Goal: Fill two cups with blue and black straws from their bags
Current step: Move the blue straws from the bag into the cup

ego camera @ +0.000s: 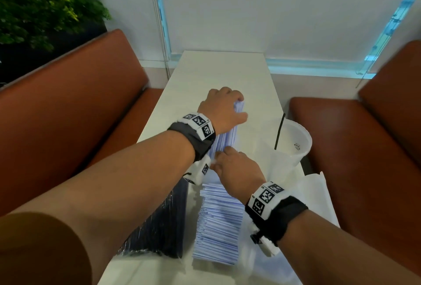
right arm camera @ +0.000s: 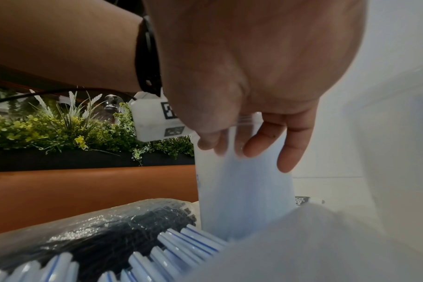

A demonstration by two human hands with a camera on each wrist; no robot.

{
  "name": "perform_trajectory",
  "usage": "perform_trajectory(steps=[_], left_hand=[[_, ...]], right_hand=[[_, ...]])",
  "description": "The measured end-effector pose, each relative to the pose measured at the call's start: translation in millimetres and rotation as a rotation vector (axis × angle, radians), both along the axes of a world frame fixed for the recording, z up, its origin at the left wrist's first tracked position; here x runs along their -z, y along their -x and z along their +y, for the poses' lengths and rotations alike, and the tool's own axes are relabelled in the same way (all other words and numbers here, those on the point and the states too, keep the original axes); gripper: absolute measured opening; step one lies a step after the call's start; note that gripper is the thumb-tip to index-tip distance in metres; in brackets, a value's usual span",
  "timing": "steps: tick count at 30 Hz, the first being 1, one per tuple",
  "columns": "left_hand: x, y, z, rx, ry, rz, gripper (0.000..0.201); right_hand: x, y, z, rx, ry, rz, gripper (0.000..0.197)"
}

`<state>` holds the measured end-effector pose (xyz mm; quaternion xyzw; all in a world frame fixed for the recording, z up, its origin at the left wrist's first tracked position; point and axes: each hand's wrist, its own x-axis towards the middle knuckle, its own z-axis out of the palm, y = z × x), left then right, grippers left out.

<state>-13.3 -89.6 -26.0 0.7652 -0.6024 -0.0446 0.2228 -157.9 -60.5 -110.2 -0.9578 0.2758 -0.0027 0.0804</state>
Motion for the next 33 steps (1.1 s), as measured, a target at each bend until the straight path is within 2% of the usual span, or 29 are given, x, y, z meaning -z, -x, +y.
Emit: perform_trajectory(steps=[4, 8, 10, 13, 16, 19, 21, 24, 26, 28, 29, 30, 31, 33], left_hand=[[-5.9, -19.4, 1.3, -0.027, 0.029, 0.068, 0.031], [-9.6, -31.0, 6.4, -0.008, 0.143, 0.080, 0.030], [-4.7, -33.0, 9.9, 0.010, 0.154, 0.032, 0.039], [7.1, -35.7, 16.4, 0.040, 0.001, -0.075, 0.057], [11.4, -35.0, 18.0, 0.022, 0.046, -0.102, 0.061], [13.3, -31.9, 21.3, 0.027, -0.012, -0.175, 0.069], [6.9, -33.7, 22.5, 0.028, -0.037, -0.159, 0.073], [-9.3, -35.2, 32.2, 0.022, 0.037, -0.081, 0.080], [-19.5, -34.4, 45.0, 0.029, 0.114, -0.029, 0.082], [-26.6, -33.4, 62.0, 0.033, 0.194, 0.011, 0.078], [-29.2, -33.3, 70.6, 0.031, 0.239, 0.029, 0.075], [-30.9, -32.5, 80.1, 0.024, 0.288, 0.044, 0.070], [-31.6, -30.0, 89.9, 0.012, 0.344, 0.050, 0.064], [-29.0, -17.8, 109.1, -0.008, 0.471, 0.025, 0.046]], right_hand=[[0.5, 0.3, -1.5, 0.056, -0.042, -0.057, 0.019], [-0.7, 0.9, -1.2, 0.048, -0.042, -0.049, 0.020], [-1.4, 1.7, -1.3, 0.049, -0.036, -0.054, 0.021], [-1.9, 1.7, 0.3, 0.046, -0.027, -0.052, 0.021], [-2.6, 1.5, -0.5, 0.046, -0.022, -0.066, 0.025], [-3.7, 0.3, 0.4, 0.041, -0.019, -0.073, 0.029], [-5.8, 1.2, 0.0, 0.043, -0.019, -0.065, 0.030], [-10.6, 5.6, 1.1, 0.014, -0.016, -0.063, 0.028], [-15.5, 14.9, 5.9, -0.011, 0.008, -0.218, 0.028], [-18.7, 26.4, 14.4, -0.013, 0.105, -0.455, 0.020], [-18.2, 32.8, 16.8, 0.024, 0.156, -0.512, 0.017], [-15.8, 39.4, 17.9, 0.093, 0.175, -0.482, 0.019], [-11.8, 45.9, 17.3, 0.192, 0.138, -0.368, 0.026], [-2.0, 58.1, 13.0, 0.382, 0.024, -0.013, 0.044]])
